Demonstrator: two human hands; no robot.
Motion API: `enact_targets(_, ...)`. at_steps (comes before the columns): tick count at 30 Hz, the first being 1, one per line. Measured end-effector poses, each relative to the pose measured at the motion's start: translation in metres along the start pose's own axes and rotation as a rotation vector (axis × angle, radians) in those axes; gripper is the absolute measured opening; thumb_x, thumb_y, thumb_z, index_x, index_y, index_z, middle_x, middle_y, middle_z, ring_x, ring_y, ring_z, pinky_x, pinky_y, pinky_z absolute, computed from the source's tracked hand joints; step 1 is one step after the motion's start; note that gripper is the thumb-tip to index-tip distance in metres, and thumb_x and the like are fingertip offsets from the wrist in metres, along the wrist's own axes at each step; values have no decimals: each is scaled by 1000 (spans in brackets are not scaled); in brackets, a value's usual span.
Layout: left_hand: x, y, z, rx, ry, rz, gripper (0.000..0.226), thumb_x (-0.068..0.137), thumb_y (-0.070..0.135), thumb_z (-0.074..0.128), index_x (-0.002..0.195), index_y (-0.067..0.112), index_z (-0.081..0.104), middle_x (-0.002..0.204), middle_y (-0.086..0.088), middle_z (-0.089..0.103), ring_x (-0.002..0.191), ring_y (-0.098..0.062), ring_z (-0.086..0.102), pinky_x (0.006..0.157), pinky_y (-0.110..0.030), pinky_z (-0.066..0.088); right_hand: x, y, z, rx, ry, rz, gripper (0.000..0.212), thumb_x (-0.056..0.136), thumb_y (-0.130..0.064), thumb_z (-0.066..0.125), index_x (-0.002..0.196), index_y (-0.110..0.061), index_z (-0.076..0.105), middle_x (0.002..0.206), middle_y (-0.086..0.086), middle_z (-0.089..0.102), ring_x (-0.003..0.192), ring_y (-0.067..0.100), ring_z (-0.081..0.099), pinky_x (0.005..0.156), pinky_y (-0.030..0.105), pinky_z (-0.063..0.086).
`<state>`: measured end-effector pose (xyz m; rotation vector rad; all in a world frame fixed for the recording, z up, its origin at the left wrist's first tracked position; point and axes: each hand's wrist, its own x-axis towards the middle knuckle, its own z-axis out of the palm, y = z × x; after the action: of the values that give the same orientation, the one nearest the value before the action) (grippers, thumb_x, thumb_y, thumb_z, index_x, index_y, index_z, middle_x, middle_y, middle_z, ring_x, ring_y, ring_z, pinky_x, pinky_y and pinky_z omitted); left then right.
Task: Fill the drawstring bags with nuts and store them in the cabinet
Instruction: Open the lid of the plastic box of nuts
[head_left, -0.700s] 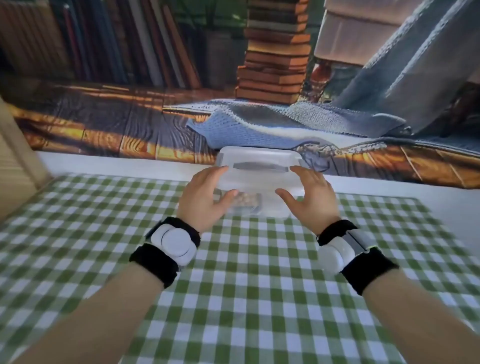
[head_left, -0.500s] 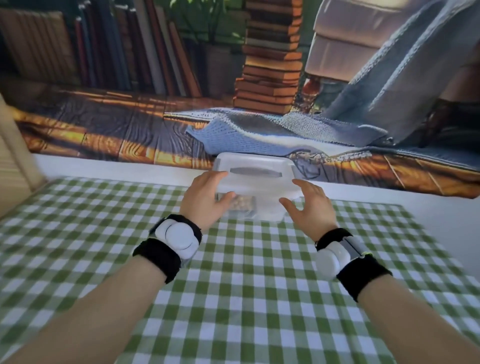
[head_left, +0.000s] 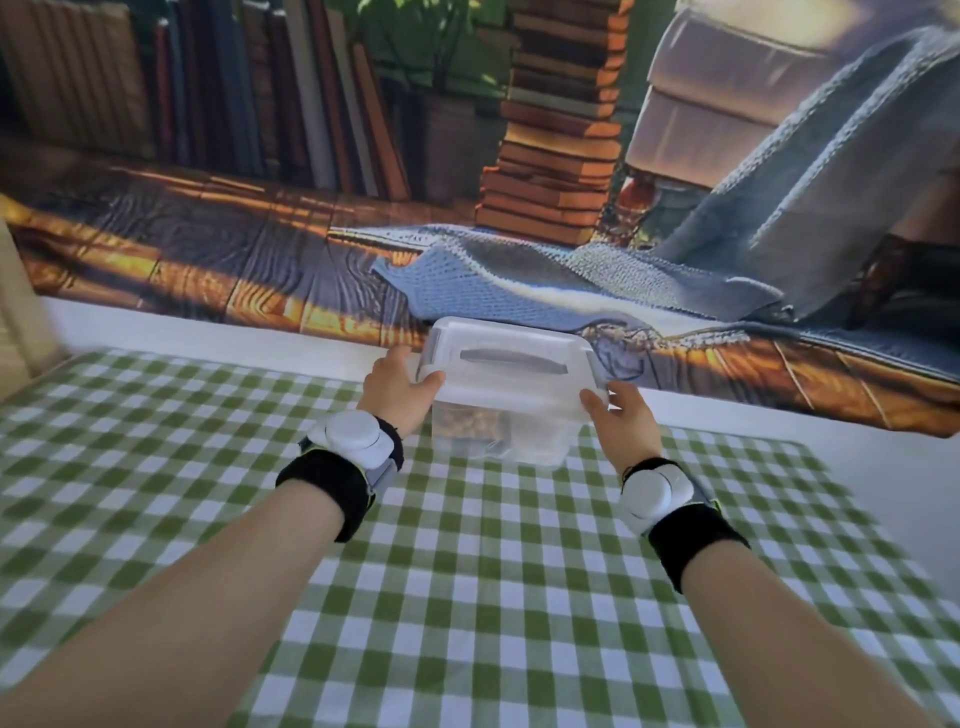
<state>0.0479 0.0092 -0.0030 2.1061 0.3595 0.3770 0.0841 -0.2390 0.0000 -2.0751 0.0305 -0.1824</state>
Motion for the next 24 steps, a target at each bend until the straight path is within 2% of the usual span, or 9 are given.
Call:
enact_targets(3,16,-6,11,-133,-51,-94,68,90,46,55,143,12,32,140,-9,45,126,-30,46,102,-39,38,11,3,14,153,30,76,49,94,-41,48,134,-15,40,125,4,52,106,23,52,89,36,42)
enact_targets(6,16,-13,24,-382,-141,-204,73,83,60,51,136,11,43,127,-4,56,117,-28,53,94,-38,42,17,5,23,336,34,204,46,93,-39,47,133,-17,41,115,4,55,101,24,55,92,43,47)
enact_targets(10,12,-19,37,-551,-130,-284,77,72,67,48,131,18,43,122,0,56,110,-24,54,98,-44,41,19,11,29,415,49,211,48,93,-38,48,136,-17,40,116,5,57,101,24,56,85,41,50)
enact_targets(13,10,-13,36,-612,-109,-294,58,81,56,52,125,19,46,120,-1,57,108,-24,55,93,-41,45,18,10,27,418,31,208,49,93,-39,49,136,-18,40,117,5,56,102,23,56,78,37,48)
enact_targets(16,10,-7,32,-700,-97,-341,48,85,42,58,124,16,50,123,-4,58,112,-27,56,93,-42,47,13,3,22,462,-53,264,52,94,-38,48,141,-20,32,129,6,51,115,26,51,91,43,46)
enact_targets(19,-9,-1,23,-733,-92,-353,42,89,33,57,126,16,50,125,-7,57,116,-29,54,88,-39,46,-10,-2,10,536,-80,282,53,94,-33,50,142,-22,31,134,5,48,116,25,51,90,40,46)
enact_targets(22,-36,0,15,-740,-75,-300,29,90,31,56,117,21,52,113,-3,61,108,-26,58,81,-35,48,-42,1,-3,591,-64,257,55,94,-32,53,143,-23,29,135,4,47,113,23,51,99,42,45)
enact_targets(24,-63,4,6,-734,-79,-278,28,91,31,56,117,21,52,107,0,61,105,-24,58,85,-37,47,-70,4,-15,617,-71,242,56,93,-31,54,143,-22,29,136,4,47,114,22,52,99,41,45)
